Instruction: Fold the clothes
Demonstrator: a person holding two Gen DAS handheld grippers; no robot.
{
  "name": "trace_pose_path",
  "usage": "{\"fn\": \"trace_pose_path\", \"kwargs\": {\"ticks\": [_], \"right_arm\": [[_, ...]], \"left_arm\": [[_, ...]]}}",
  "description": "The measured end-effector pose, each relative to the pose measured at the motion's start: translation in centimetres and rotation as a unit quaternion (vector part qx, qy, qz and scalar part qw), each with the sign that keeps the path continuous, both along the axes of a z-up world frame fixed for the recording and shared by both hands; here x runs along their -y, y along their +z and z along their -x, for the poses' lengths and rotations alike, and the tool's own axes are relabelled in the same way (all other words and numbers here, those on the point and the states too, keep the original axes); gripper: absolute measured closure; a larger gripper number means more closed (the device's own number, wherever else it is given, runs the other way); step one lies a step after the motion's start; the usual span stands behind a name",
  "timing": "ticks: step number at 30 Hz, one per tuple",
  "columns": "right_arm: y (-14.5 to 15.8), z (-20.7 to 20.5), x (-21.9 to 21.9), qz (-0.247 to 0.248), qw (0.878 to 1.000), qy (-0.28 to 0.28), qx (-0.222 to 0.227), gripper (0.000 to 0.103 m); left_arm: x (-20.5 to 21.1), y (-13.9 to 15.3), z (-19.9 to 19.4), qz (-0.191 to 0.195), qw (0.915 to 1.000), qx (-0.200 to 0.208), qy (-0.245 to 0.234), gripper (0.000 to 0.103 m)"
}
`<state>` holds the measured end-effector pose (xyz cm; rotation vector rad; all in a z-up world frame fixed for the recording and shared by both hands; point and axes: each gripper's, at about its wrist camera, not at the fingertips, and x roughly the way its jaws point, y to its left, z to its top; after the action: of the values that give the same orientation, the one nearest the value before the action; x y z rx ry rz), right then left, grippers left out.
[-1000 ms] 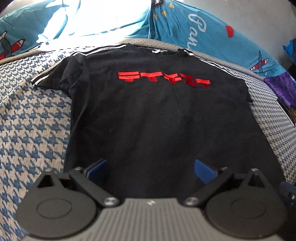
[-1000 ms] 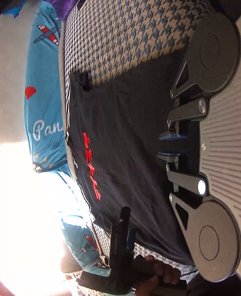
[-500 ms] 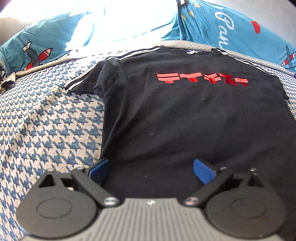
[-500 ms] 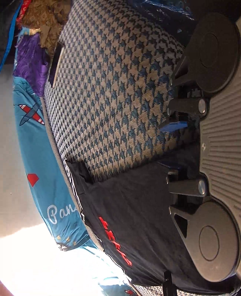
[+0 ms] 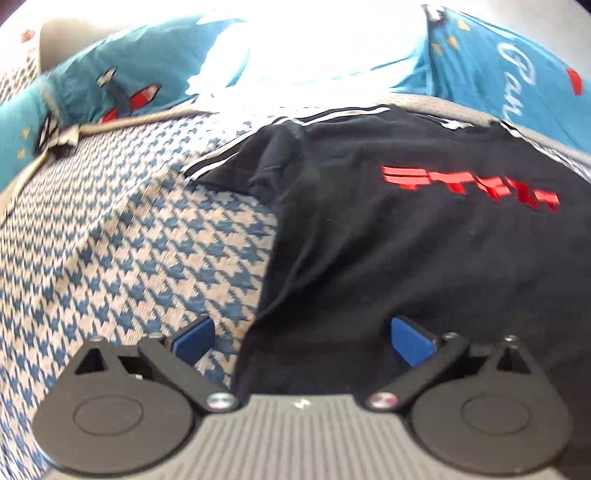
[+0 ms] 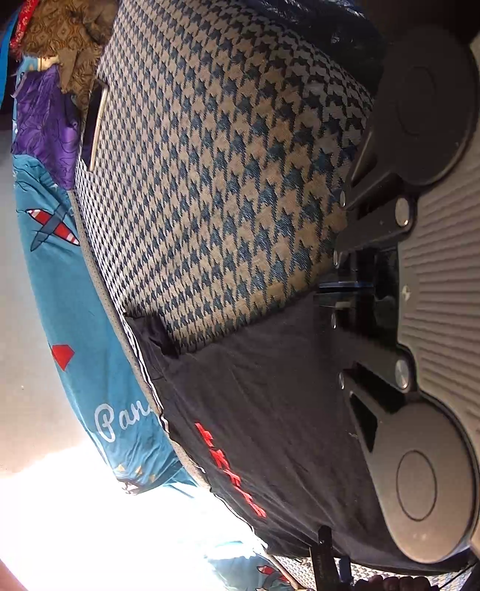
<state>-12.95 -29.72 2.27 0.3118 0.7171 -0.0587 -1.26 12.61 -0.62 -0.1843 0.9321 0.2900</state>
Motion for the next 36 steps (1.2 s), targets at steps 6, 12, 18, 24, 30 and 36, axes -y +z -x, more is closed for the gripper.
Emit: {"fn": "trace_pose_path", "kwargs": {"ticks": [6, 12, 18, 24, 30, 36], "right_arm": [[0.7, 0.5, 0.0, 0.027, 0.999, -0.016, 0.007, 0.1], [0.6, 0.5, -0.4, 0.059, 0.998, -0.027, 0.004, 0.101], [1.0, 0.7, -0.4, 0.078, 0.995, -0.06, 0.013, 0.1], [1.4, 0.5, -1.2, 0.052, 0.998, -0.027, 0.026, 0.096], [1.7, 0.3, -2.4, 0.032, 0.999, 0.011, 0.039, 0.096], [1.2, -0.7, -5.3, 0.021, 0.997, 0.065, 0.037, 0.092]], "left_arm": [[-0.9, 0.3, 0.6, 0.017, 0.9998, 0.007, 0.0, 0.003], [-0.6, 0.4, 1.3, -0.001, 0.9998, -0.002, -0.019, 0.003], [-1.9, 1.2, 2.5, 0.016, 0.9998, 0.006, -0.014, 0.002], [-2.8, 1.7, 3.4, 0.038, 0.9991, 0.015, -0.012, 0.002], [-3.0, 1.8, 3.4, 0.043, 0.9987, 0.019, -0.017, 0.003], [-3.2, 1.7, 2.8, 0.048, 0.9982, 0.021, -0.03, 0.012]]}}
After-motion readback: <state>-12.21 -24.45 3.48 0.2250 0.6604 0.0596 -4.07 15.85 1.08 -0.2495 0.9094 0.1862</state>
